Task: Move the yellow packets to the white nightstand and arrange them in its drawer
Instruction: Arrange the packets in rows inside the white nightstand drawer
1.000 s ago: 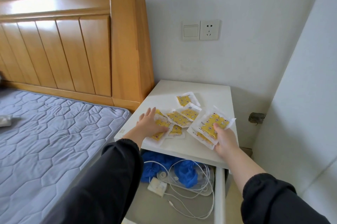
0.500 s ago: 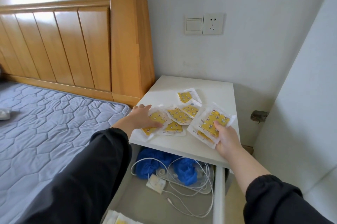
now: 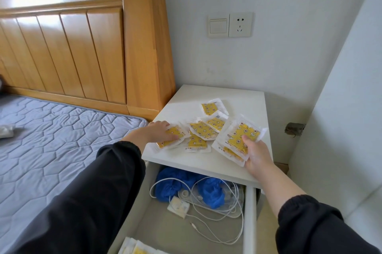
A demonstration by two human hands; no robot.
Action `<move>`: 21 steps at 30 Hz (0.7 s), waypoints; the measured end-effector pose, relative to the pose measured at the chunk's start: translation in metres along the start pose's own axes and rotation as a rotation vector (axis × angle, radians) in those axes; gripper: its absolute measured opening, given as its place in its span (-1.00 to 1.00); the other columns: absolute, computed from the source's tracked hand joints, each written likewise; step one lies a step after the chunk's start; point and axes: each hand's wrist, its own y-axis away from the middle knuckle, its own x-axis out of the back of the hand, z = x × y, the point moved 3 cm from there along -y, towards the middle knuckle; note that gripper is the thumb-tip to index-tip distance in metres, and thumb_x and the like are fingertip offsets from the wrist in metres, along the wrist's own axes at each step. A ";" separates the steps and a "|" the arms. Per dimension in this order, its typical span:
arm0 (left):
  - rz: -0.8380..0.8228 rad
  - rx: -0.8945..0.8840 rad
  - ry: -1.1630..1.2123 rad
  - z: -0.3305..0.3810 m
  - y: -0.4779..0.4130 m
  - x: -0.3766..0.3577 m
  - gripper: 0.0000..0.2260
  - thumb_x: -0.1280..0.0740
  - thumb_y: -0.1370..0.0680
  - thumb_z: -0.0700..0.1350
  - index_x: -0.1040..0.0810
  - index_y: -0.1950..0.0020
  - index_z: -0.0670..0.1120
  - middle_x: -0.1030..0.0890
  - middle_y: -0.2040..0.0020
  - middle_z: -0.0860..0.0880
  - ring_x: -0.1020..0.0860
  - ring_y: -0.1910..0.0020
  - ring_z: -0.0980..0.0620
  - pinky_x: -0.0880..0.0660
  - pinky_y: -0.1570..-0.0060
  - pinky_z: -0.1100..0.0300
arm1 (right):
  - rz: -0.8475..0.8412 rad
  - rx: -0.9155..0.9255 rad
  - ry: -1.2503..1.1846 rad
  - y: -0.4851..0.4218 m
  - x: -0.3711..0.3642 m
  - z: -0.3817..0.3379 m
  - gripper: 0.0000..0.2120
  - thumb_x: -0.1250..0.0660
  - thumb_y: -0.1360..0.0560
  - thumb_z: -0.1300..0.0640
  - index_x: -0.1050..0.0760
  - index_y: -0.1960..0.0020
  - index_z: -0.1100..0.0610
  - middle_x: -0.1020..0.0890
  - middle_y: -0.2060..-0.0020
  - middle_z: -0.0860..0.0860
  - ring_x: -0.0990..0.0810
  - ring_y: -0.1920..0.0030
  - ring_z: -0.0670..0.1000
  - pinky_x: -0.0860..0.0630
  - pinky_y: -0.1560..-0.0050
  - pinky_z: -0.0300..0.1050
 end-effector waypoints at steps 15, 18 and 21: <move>0.049 0.246 0.329 -0.013 0.000 0.014 -0.37 -0.50 -0.36 0.18 -0.47 -0.26 -0.19 -0.56 -0.09 -0.10 -0.54 -0.10 -0.08 -0.48 -0.09 0.14 | 0.004 0.011 0.045 -0.003 0.002 0.002 -0.86 -0.20 -0.61 0.18 -0.55 -0.03 0.06 -0.66 0.03 0.08 -0.64 0.02 0.13 -0.58 0.13 0.10; 0.000 0.283 0.643 -0.017 0.003 0.013 -0.51 -0.52 -0.41 0.01 -0.48 -0.22 -0.20 -0.58 -0.13 -0.12 -0.56 -0.10 -0.11 -0.51 -0.15 0.04 | 0.007 0.013 0.043 -0.004 0.002 0.002 -0.85 -0.20 -0.61 0.18 -0.55 -0.05 0.07 -0.66 0.02 0.09 -0.65 0.03 0.13 -0.58 0.16 0.09; -0.058 0.283 1.042 -0.017 0.013 0.010 -0.74 -0.44 -0.48 -0.21 -0.53 -0.13 -0.22 -0.63 -0.04 -0.15 -0.62 0.02 -0.10 -0.58 0.08 0.03 | 0.005 0.011 0.021 -0.003 0.001 0.002 -0.84 -0.19 -0.62 0.19 -0.53 -0.11 0.09 -0.66 0.02 0.10 -0.64 0.02 0.15 -0.59 0.15 0.11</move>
